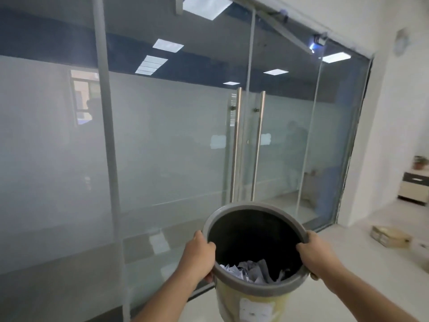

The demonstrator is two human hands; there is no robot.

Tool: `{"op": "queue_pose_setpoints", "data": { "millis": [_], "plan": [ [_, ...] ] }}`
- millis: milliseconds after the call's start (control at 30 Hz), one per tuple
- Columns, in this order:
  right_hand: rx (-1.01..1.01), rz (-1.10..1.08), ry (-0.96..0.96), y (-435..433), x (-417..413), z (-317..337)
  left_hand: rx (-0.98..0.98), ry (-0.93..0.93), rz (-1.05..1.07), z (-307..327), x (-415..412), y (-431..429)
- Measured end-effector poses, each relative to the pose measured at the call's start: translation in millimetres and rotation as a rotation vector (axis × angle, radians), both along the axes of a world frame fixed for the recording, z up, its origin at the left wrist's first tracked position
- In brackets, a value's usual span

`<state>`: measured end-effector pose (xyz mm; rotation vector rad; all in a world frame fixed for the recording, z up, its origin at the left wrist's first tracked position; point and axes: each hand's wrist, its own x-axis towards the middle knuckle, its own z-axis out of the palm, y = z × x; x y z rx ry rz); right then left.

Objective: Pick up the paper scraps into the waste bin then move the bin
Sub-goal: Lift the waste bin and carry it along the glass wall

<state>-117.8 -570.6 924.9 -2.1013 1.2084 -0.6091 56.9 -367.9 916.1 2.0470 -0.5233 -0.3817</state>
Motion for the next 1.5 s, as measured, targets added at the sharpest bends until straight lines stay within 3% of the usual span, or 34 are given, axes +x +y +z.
{"op": "queue_pose_setpoints", "data": {
  "millis": [600, 900, 1200, 1500],
  "plan": [
    [0.059, -0.043, -0.012, -182, -35, -28, 0.037, -0.041, -0.051, -11, -33, -188],
    [0.099, -0.1, 0.013, -260, 17, -60, 0.077, -0.028, -0.079, -42, 27, -281],
    [0.065, -0.161, 0.014, -336, 83, -48, 0.069, -0.048, -0.148, -43, 110, -376],
    [0.039, -0.172, 0.044, -404, 117, -56, 0.065, -0.039, -0.142, -57, 140, -444]
  ]
}}
